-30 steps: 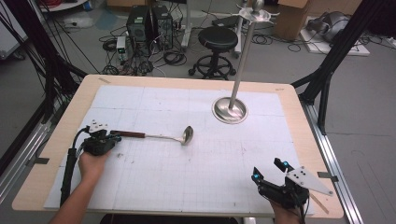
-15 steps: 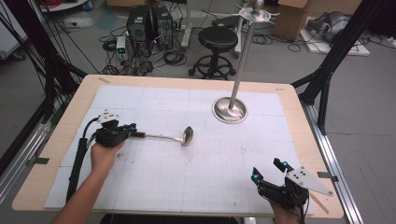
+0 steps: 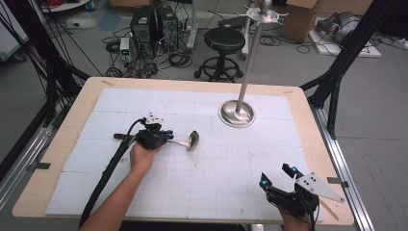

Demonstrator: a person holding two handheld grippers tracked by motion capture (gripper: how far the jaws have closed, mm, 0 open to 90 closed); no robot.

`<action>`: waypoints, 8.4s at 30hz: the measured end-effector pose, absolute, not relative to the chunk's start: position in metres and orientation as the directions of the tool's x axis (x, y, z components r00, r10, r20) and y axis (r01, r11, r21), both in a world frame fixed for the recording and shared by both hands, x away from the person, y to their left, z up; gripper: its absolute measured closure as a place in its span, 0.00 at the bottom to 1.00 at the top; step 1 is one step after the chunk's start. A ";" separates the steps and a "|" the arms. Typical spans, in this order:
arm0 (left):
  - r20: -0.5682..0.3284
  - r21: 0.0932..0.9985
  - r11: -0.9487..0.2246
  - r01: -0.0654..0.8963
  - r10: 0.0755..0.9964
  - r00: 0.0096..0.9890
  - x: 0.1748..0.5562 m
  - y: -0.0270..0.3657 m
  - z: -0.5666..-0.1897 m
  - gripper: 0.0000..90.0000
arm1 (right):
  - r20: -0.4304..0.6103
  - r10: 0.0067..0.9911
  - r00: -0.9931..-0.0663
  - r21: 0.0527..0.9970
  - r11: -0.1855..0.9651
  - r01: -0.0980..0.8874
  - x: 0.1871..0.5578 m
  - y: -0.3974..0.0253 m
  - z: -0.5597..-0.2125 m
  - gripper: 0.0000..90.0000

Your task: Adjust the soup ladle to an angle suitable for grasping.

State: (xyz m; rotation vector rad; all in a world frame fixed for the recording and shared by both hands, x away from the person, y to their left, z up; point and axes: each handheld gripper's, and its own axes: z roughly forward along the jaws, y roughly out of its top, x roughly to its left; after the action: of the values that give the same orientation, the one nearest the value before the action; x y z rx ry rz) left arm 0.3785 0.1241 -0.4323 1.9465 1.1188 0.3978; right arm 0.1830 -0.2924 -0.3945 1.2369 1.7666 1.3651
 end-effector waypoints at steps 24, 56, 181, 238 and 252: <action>-0.181 0.742 -0.274 0.612 0.797 0.576 0.384 0.113 -0.444 1.00 | 0.103 0.911 -0.400 0.945 0.037 0.326 0.183 -0.294 -0.395 0.21; -0.155 0.714 -0.442 0.543 0.656 0.739 0.349 0.091 -0.439 1.00 | 0.107 0.911 -0.398 0.943 0.033 0.330 0.182 -0.293 -0.395 0.21; -0.100 0.765 -0.287 0.576 0.832 0.546 0.326 0.144 -0.444 0.98 | 0.132 0.921 -0.365 0.938 0.003 0.347 0.180 -0.303 -0.396 0.21; -0.083 0.750 -0.383 0.539 0.754 0.652 0.393 0.158 -0.439 0.99 | 0.125 0.926 -0.355 0.941 0.003 0.338 0.166 -0.326 -0.395 0.21; -0.094 0.753 -0.373 0.542 0.754 0.650 0.388 0.148 -0.439 0.99 | 0.125 0.927 -0.352 0.941 0.001 0.338 0.166 -0.325 -0.395 0.21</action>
State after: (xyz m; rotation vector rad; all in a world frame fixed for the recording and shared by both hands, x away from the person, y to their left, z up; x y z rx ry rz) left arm 0.3884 0.1475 -0.4392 2.0723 1.0046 0.3409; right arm 0.1658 -0.3254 -0.3952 1.3076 1.7233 1.3589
